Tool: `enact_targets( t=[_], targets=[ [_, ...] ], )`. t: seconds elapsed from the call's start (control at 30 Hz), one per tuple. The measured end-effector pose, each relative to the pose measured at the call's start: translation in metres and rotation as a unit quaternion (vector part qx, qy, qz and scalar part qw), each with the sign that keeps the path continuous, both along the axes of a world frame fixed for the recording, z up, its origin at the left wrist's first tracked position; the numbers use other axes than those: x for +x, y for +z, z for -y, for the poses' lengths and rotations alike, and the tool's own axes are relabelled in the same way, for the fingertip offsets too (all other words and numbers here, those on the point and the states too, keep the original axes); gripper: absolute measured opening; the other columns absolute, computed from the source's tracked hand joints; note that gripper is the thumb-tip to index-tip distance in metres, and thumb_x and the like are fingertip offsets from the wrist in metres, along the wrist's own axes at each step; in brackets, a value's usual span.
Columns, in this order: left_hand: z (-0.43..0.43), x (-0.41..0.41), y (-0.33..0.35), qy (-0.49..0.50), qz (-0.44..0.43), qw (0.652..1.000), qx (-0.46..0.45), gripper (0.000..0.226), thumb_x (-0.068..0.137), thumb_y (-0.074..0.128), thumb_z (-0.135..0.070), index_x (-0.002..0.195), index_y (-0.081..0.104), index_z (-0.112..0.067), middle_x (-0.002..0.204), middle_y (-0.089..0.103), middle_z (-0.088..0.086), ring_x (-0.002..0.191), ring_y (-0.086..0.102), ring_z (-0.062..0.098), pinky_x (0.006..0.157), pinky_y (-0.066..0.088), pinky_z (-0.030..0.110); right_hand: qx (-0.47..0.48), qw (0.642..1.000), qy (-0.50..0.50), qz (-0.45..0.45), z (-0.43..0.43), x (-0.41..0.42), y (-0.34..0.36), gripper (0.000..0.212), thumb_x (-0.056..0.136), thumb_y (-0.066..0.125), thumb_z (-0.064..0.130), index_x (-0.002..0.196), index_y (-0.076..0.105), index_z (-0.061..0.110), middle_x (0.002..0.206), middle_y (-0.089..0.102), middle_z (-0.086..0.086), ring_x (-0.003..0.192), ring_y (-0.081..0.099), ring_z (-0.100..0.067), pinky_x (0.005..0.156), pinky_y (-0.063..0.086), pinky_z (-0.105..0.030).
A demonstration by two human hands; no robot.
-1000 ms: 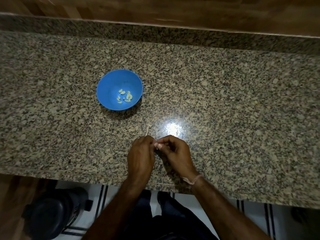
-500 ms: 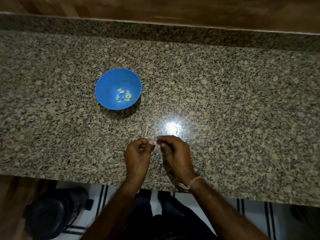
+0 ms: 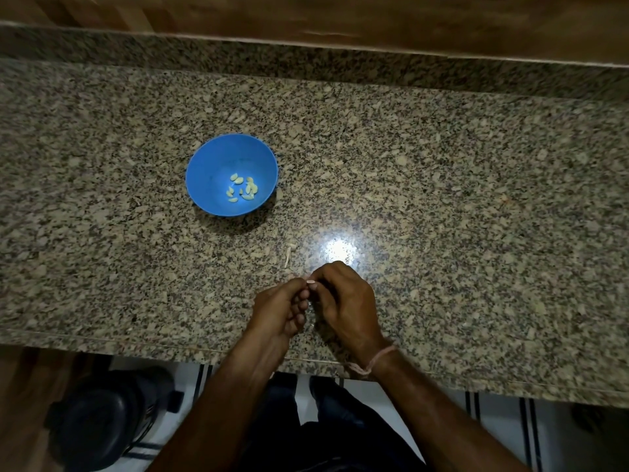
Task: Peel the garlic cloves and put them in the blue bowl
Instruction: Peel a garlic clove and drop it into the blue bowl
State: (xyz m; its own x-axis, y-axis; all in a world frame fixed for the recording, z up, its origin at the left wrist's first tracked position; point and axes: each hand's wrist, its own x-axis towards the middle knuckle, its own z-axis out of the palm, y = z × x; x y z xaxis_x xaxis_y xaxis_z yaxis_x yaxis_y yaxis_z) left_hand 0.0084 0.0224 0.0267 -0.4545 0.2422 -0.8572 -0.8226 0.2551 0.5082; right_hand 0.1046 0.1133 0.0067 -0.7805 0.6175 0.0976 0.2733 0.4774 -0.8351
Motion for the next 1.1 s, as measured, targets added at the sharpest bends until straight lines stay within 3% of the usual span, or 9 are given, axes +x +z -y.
enact_targets(
  t=[0.17, 0.23, 0.3, 0.4, 0.6, 0.73, 0.87, 1.0, 1.1],
  targets=[
    [-0.002, 0.003, 0.002, 0.000, -0.007, 1.000, 0.015, 0.020, 0.096, 0.069, -0.018, 0.078, 0.069, -0.009, 0.062, 0.062, 0.001, 0.048, 0.053, 0.009, 0.043, 0.040, 0.019, -0.077, 0.996, -0.032, -0.025, -0.001, -0.005, 0.001, 0.017, 0.095, 0.066, -0.002, 0.087, 0.066, 0.013, 0.086, 0.062, 0.002, 0.082, 0.062, -0.019, 0.069, 0.052, -0.038],
    [0.002, 0.003, -0.002, -0.050, -0.116, 0.992, 0.017, 0.022, 0.097, 0.067, -0.019, 0.076, 0.070, -0.012, 0.065, 0.059, 0.004, 0.054, 0.049, 0.014, 0.049, 0.038, 0.026, -0.193, 0.977, -0.076, -0.038, 0.003, -0.007, 0.003, 0.017, 0.094, 0.066, -0.003, 0.086, 0.068, 0.012, 0.084, 0.067, -0.002, 0.082, 0.066, -0.023, 0.072, 0.057, -0.039],
    [0.005, 0.003, -0.003, -0.139, -0.263, 0.955, 0.010, 0.024, 0.099, 0.065, -0.023, 0.076, 0.068, -0.015, 0.068, 0.062, 0.004, 0.061, 0.051, 0.018, 0.055, 0.040, 0.031, -0.286, 0.952, -0.103, -0.042, 0.004, -0.007, 0.004, 0.014, 0.096, 0.066, -0.001, 0.087, 0.069, 0.010, 0.084, 0.070, -0.008, 0.083, 0.069, -0.025, 0.075, 0.060, -0.040],
    [0.006, 0.006, 0.001, -0.202, -0.373, 0.905, -0.001, 0.013, 0.101, 0.066, -0.024, 0.090, 0.071, -0.018, 0.080, 0.073, -0.003, 0.071, 0.066, 0.007, 0.064, 0.051, 0.021, -0.359, 0.924, -0.127, -0.041, 0.000, -0.008, 0.003, 0.011, 0.099, 0.068, 0.007, 0.089, 0.071, 0.005, 0.085, 0.072, -0.017, 0.081, 0.070, -0.027, 0.079, 0.062, -0.050],
    [0.004, 0.009, 0.004, -0.205, -0.433, 0.878, -0.020, 0.006, 0.098, 0.070, -0.020, 0.093, 0.073, -0.019, 0.081, 0.075, -0.009, 0.076, 0.071, 0.002, 0.068, 0.055, 0.016, -0.325, 0.936, -0.137, -0.017, -0.002, -0.011, 0.004, 0.025, 0.101, 0.069, 0.023, 0.081, 0.070, 0.007, 0.076, 0.070, -0.016, 0.072, 0.067, -0.027, 0.073, 0.059, -0.049],
    [0.005, 0.008, 0.004, -0.197, -0.452, 0.870, -0.027, 0.007, 0.098, 0.071, -0.021, 0.092, 0.073, -0.022, 0.080, 0.073, -0.011, 0.075, 0.068, 0.004, 0.064, 0.052, 0.015, -0.254, 0.959, -0.128, 0.008, 0.002, -0.012, 0.008, 0.028, 0.102, 0.067, 0.021, 0.078, 0.064, 0.007, 0.071, 0.063, -0.012, 0.065, 0.054, -0.012, 0.059, 0.045, -0.029],
    [0.009, 0.007, 0.002, -0.205, -0.456, 0.866, -0.016, 0.008, 0.097, 0.070, -0.017, 0.093, 0.075, -0.021, 0.080, 0.074, -0.013, 0.076, 0.069, 0.004, 0.066, 0.053, 0.016, -0.275, 0.950, -0.135, 0.053, 0.001, -0.013, 0.003, 0.032, 0.101, 0.067, 0.020, 0.072, 0.061, 0.010, 0.061, 0.057, 0.003, 0.060, 0.050, -0.006, 0.059, 0.042, -0.022],
    [0.013, 0.008, -0.013, -0.145, -0.367, 0.919, -0.010, 0.009, 0.097, 0.072, -0.020, 0.090, 0.078, -0.021, 0.079, 0.077, -0.001, 0.076, 0.073, 0.018, 0.074, 0.062, 0.037, -0.270, 0.951, -0.132, 0.071, -0.002, -0.013, 0.000, 0.029, 0.102, 0.067, 0.019, 0.075, 0.071, 0.009, 0.069, 0.071, -0.005, 0.066, 0.066, -0.013, 0.067, 0.053, -0.026],
    [0.014, 0.008, -0.018, -0.074, -0.292, 0.953, -0.007, 0.012, 0.097, 0.072, -0.020, 0.088, 0.078, -0.015, 0.076, 0.075, 0.009, 0.069, 0.069, 0.020, 0.068, 0.057, 0.038, -0.229, 0.963, -0.120, 0.071, -0.001, -0.009, -0.003, 0.024, 0.100, 0.059, 0.001, 0.102, 0.079, 0.015, 0.093, 0.078, 0.004, 0.087, 0.073, -0.009, 0.084, 0.061, -0.028]
  ],
)
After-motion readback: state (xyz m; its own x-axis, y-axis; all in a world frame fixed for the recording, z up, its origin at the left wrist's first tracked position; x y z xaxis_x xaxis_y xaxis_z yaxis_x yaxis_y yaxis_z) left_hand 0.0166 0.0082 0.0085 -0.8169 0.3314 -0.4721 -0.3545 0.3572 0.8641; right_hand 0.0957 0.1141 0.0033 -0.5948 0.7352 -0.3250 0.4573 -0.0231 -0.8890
